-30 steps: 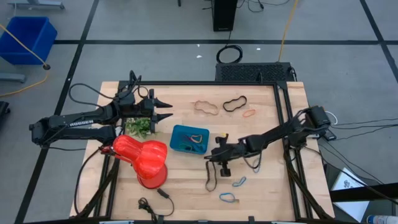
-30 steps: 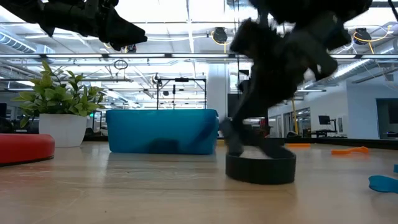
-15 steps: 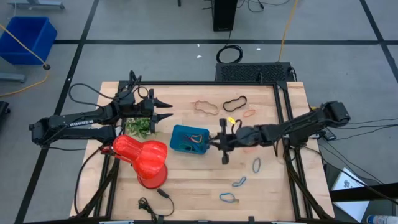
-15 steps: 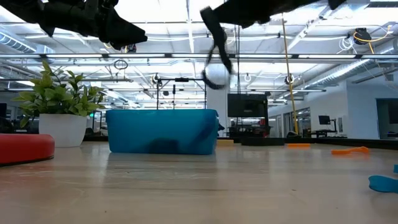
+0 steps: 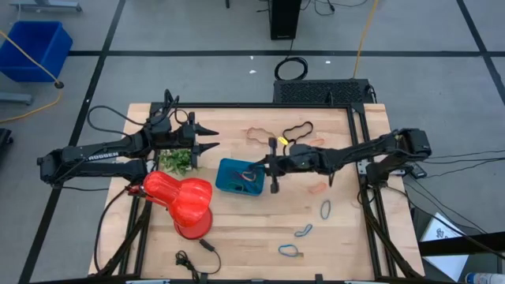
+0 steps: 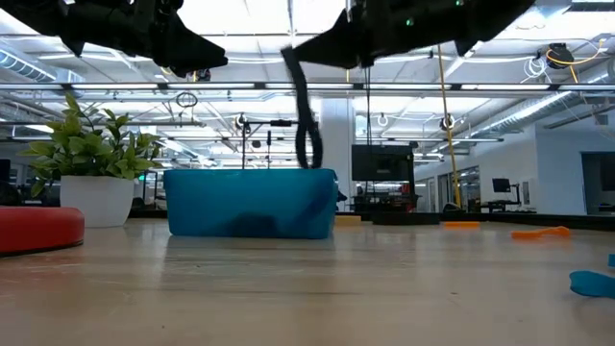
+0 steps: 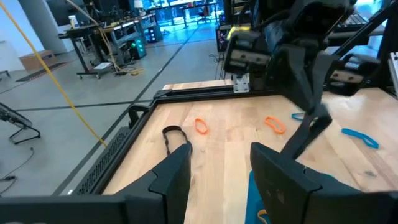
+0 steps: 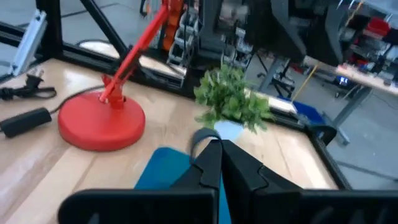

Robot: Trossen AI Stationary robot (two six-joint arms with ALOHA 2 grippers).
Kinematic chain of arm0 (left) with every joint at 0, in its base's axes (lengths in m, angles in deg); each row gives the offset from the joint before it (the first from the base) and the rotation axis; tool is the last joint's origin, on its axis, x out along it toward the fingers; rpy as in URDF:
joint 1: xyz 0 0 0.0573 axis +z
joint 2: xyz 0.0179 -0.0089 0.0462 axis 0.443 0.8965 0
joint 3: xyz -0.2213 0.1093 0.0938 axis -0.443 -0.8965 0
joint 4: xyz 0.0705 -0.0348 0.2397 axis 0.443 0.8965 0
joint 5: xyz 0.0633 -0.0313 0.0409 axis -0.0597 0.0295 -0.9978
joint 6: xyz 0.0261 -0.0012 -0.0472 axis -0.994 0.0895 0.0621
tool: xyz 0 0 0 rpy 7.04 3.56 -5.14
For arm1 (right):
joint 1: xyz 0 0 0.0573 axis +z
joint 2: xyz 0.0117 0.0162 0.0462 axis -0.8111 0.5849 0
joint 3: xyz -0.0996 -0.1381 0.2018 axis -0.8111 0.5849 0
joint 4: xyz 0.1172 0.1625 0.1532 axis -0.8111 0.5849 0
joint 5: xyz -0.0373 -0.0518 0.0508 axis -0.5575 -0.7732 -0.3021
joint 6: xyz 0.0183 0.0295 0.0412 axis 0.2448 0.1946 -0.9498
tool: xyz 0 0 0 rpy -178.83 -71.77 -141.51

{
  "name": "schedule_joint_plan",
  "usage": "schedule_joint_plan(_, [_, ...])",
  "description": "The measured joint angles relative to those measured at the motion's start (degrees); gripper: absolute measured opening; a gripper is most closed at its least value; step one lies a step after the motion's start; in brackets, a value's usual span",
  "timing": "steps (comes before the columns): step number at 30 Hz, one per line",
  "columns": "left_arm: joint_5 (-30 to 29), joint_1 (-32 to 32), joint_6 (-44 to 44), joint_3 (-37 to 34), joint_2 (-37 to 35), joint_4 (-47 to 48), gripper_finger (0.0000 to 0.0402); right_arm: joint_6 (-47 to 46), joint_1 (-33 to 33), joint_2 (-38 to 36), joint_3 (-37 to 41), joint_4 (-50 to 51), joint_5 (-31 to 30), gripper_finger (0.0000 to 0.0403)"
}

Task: Pick and place rubber bands into bin
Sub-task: Put the black rubber band into the blue bin

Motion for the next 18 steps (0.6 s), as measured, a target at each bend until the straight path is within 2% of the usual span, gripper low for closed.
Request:
schedule_joint_plan(13, [-0.48, 0.0, 0.04, 0.0, 0.0, 0.02, 0.0175, -3.97, -1.03, 11.84, 0.02, -1.88, 0.0, 0.0])
schedule_joint_plan(18, [-0.48, -0.02, 0.09, 0.0, 0.0, 0.02, 0.0175, -4.24, -1.0, 14.09, 0.02, -1.88, -0.07, 0.0])
